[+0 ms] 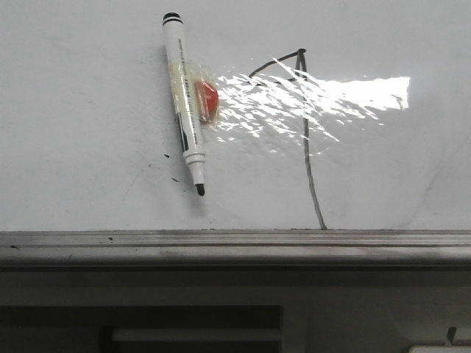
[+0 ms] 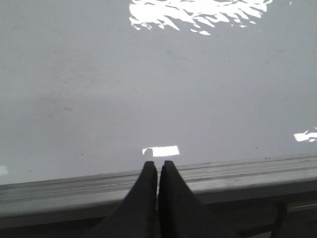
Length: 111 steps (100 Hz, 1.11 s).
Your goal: Write number 9 on whiteboard
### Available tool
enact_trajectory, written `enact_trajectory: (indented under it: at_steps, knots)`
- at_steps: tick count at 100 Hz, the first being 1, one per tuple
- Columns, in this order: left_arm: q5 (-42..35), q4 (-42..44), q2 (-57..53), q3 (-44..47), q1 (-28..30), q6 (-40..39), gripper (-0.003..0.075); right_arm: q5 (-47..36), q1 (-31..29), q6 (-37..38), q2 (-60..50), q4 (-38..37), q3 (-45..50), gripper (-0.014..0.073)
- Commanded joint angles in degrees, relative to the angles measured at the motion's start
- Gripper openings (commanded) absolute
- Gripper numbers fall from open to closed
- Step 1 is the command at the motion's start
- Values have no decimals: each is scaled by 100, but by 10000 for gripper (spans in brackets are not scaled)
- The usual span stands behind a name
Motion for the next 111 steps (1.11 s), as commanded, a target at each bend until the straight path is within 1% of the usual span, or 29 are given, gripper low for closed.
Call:
enact_trajectory:
  at_steps: [1, 14, 23, 25, 30, 33, 43, 58, 71, 111]
  knots:
    - [-237, -73, -150, 109, 13, -55, -20, -1052, -796, -519, 86, 342, 160, -61]
    - [-237, -73, -150, 109, 13, -55, -20, -2107, -1923, -864, 86, 791, 819, -61]
    - [-237, -73, -150, 109, 13, -55, -20, -2751, -2439, -883, 86, 830, 1255, -61]
    - [-237, -73, -150, 109, 13, -55, -20, -2836, -2541, -883, 86, 830, 1309, -61]
    - [-237, -73, -150, 109, 13, -55, -20, -2500, -2727, -883, 62, 845, 1276, -61]
    - [-237, -73, -150, 109, 13, -55, -20, -2472, -2819, -883, 62, 845, 1276, -61]
    - [-237, -73, -150, 109, 13, -55, -20, -2140, -2887, -883, -32, 845, 1289, -61]
    - [-237, -73, -150, 109, 13, -55, -20, -1231, -2887, -883, -361, 845, 1289, -61]
    - [-237, -73, -150, 109, 13, -55, -20, -1113, -2897, -883, -783, 845, 1289, -61]
    - [-225, -73, -150, 109, 13, -55, -20, -1132, -2897, -883, -764, 845, 1289, -61]
